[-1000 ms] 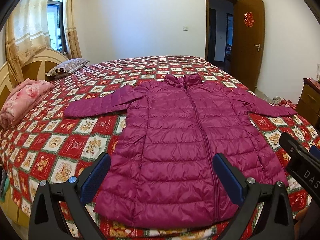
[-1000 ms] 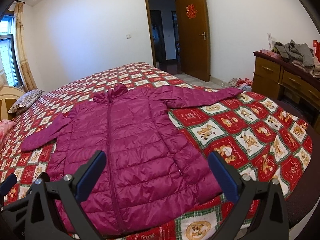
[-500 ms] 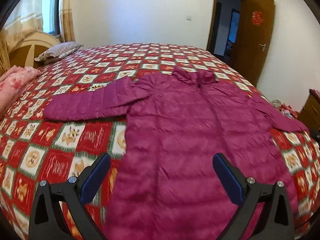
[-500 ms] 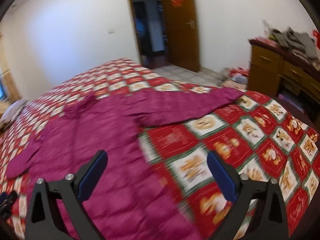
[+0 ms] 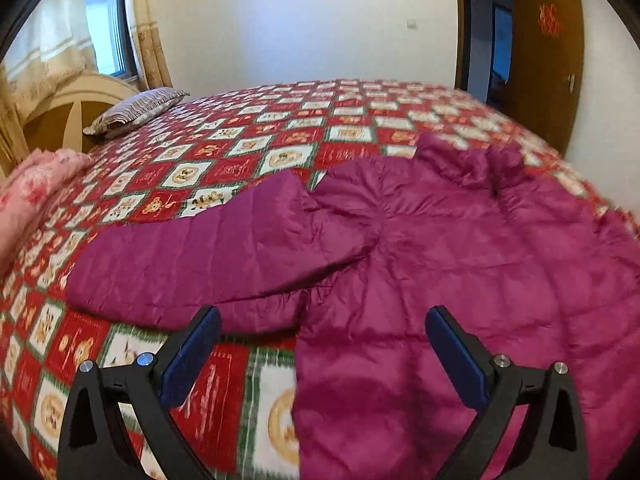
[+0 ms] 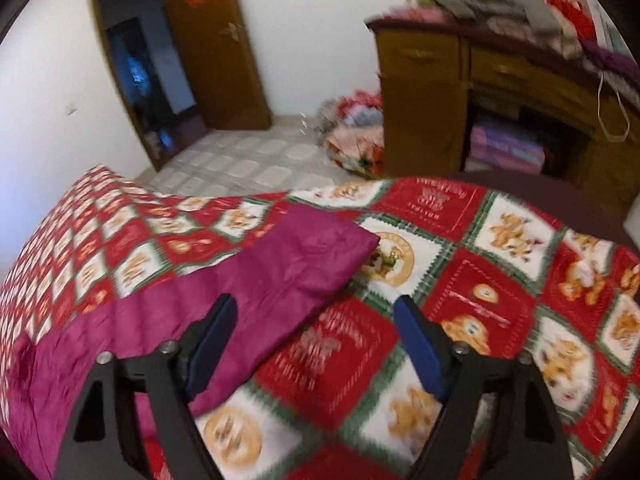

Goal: Fold large clothes

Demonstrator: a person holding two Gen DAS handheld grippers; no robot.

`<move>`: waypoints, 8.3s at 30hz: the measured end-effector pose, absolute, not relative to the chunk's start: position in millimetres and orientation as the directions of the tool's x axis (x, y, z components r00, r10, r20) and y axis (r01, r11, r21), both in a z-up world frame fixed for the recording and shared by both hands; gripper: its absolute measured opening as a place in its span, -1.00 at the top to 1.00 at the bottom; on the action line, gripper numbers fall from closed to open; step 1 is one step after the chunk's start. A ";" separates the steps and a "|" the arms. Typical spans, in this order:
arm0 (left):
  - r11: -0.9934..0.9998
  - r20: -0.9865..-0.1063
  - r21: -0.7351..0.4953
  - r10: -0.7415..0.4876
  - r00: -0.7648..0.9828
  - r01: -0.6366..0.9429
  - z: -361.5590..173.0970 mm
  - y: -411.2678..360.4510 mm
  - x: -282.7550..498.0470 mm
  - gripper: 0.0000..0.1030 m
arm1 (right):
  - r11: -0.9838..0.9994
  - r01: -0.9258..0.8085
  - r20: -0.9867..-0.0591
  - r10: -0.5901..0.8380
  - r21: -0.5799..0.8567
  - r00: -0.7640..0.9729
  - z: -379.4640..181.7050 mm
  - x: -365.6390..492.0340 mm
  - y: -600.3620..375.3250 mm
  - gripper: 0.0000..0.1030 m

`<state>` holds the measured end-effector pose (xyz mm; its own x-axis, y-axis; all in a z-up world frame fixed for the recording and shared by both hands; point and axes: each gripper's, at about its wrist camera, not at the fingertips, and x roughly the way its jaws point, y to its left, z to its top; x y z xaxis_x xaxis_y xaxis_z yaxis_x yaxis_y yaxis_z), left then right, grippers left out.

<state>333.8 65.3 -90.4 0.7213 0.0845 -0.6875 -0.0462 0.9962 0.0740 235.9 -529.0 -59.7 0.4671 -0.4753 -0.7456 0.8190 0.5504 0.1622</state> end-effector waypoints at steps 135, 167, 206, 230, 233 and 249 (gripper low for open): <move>0.678 -0.740 -0.254 0.324 0.590 -0.690 -88.3 286.3 342.4 -0.98 | 0.963 0.265 -0.691 -0.160 0.047 0.705 -119.3 368.2 -267.3 0.15; 0.841 -0.594 -0.236 0.273 0.757 -0.488 -55.4 236.7 371.8 0.81 | 0.965 0.259 -0.692 -0.162 0.037 0.703 -119.4 368.0 -267.1 0.11; 0.909 -0.702 -0.234 -0.403 0.587 0.345 -83.1 -45.9 307.9 -0.25 | 0.965 0.238 -0.681 -0.100 0.111 0.725 -120.2 367.7 -273.9 -0.03; 0.931 -0.666 -0.354 -0.187 0.722 -0.086 -61.1 125.8 327.6 -0.26 | 0.982 -0.003 -0.732 0.142 0.188 0.667 -102.5 353.4 -190.4 0.57; 0.944 -0.671 -0.320 -0.164 0.723 -0.083 -58.3 115.2 346.3 -0.26 | 0.990 0.028 -0.747 0.086 0.139 0.659 -110.9 347.9 -197.5 0.58; 0.988 -0.762 -0.060 0.048 0.646 -0.143 -129.1 62.5 402.9 -0.34 | 0.989 0.115 -0.628 -0.031 0.093 0.778 -61.9 330.2 -220.7 0.42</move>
